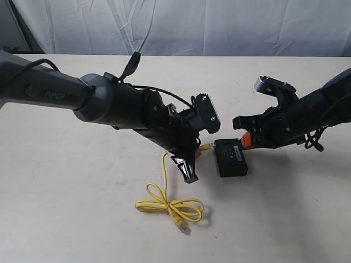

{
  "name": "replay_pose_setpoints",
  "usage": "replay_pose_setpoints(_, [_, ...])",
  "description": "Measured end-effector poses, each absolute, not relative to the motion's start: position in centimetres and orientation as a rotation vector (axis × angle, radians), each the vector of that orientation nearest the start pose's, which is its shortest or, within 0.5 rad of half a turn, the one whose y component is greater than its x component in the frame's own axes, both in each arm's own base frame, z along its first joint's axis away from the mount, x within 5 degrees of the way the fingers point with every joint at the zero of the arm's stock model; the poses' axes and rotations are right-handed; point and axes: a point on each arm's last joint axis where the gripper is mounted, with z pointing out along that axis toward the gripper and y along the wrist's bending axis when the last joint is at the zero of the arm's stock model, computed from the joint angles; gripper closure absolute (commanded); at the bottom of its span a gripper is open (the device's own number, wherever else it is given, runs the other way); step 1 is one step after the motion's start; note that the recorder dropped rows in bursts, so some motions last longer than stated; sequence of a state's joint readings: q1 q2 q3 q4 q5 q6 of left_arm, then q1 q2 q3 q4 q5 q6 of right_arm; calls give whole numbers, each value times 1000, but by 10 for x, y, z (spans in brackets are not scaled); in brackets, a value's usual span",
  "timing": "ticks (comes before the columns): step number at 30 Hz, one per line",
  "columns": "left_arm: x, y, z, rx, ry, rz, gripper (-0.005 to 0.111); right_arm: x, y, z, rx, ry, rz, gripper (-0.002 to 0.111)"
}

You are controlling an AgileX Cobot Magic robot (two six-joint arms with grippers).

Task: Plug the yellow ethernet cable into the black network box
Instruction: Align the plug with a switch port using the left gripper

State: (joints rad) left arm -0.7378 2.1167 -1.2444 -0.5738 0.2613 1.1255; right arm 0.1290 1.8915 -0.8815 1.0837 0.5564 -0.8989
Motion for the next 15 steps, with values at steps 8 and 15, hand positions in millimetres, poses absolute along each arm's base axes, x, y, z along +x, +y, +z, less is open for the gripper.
replay_pose_setpoints(8, [302, -292, 106, 1646, 1995, -242, 107, 317, 82, 117, -132, 2736, 699, 108])
replay_pose_setpoints(15, [303, -289, 106, 1716, 1954, -235, 107, 318, 81, 116, -126, 2731, 682, 108])
